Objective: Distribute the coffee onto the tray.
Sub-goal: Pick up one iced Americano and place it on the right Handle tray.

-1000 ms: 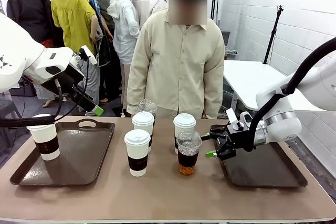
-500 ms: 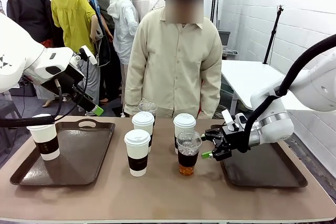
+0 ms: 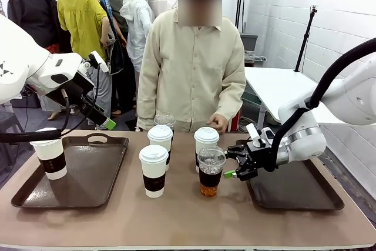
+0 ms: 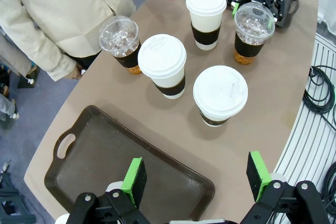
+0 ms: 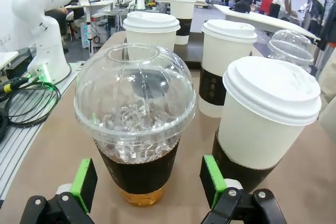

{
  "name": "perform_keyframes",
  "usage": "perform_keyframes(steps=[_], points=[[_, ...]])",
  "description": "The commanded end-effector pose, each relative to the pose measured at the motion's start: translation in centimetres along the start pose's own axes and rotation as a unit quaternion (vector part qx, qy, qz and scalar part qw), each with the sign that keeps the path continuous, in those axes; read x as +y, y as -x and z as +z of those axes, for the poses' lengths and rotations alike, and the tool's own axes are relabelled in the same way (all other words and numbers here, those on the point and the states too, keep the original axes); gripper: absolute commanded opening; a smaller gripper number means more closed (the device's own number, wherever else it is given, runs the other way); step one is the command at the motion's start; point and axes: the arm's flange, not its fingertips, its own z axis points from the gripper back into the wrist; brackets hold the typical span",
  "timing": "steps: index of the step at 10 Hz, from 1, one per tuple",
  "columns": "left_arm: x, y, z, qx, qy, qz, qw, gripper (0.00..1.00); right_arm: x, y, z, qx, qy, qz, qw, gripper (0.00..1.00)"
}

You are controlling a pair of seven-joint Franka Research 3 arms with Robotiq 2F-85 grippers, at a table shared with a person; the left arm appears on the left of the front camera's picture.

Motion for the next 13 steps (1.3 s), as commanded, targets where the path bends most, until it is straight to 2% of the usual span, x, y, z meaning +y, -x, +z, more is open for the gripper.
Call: perform_keyframes(steps=[1, 9, 13], points=[[0.2, 0.0, 0.1, 0.005, 0.001, -0.004, 1.000, 1.00, -1.0, 0.0, -0.6, 0.002, -0.020, -0.013, 1.000, 1.00], [0.2, 0.0, 0.1, 0.005, 0.001, -0.004, 1.000, 1.00, -2.3, 0.4, -2.6, 0.004, -0.072, -0.020, 0.997, 1.00], [0.2, 0.0, 0.1, 0.005, 0.001, -0.004, 1.000, 1.00, -2.3, 0.5, -3.0, 0.005, -0.077, -0.024, 0.997, 1.00]])
